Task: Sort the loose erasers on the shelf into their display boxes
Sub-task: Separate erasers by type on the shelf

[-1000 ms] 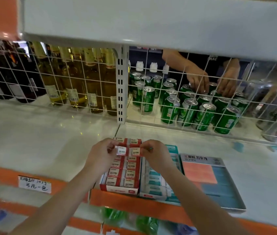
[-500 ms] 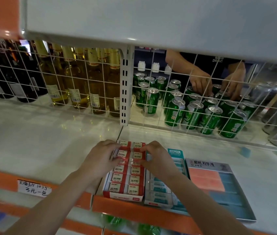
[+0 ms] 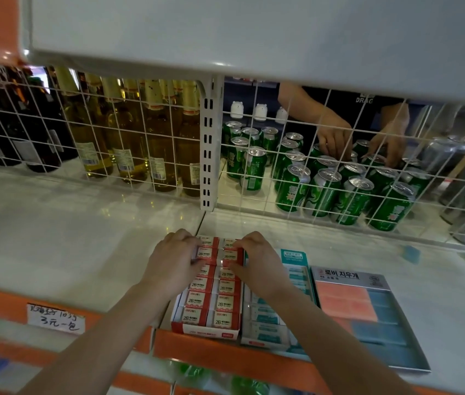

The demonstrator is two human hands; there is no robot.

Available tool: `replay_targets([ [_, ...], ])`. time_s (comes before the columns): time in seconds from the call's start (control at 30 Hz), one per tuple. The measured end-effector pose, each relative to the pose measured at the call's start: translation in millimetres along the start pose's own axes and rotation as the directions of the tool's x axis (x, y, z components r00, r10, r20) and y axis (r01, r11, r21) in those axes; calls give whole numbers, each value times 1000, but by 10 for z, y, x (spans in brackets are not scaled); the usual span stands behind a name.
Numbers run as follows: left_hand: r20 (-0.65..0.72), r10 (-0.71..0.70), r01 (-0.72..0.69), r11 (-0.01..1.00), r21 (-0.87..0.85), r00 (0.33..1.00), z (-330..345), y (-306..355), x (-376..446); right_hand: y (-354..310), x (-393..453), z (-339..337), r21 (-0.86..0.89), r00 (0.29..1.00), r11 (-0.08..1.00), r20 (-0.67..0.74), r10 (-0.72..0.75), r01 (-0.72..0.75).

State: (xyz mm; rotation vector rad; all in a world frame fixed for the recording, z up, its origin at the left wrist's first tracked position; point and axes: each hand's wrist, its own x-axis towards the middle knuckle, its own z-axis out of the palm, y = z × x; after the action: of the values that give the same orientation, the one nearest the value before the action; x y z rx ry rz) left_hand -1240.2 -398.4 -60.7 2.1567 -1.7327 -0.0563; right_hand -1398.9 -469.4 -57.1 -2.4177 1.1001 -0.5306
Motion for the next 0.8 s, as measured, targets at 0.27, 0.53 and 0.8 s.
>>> replay_targets([
  [0.27, 67, 139, -129, 982, -140, 988, 24, 604, 33, 446, -268, -483, -9, 991, 992, -35, 127, -127],
  [0.53, 196, 339, -299, 932, -205, 920, 335, 1719, 149, 1257, -964, -1229, -82, 932, 932, -115, 344, -354],
  [0.8, 284, 484, -433, 872, -227, 827, 692, 2839, 125, 1999, -1773, -1788, -110, 880, 877, -149, 451, -468],
])
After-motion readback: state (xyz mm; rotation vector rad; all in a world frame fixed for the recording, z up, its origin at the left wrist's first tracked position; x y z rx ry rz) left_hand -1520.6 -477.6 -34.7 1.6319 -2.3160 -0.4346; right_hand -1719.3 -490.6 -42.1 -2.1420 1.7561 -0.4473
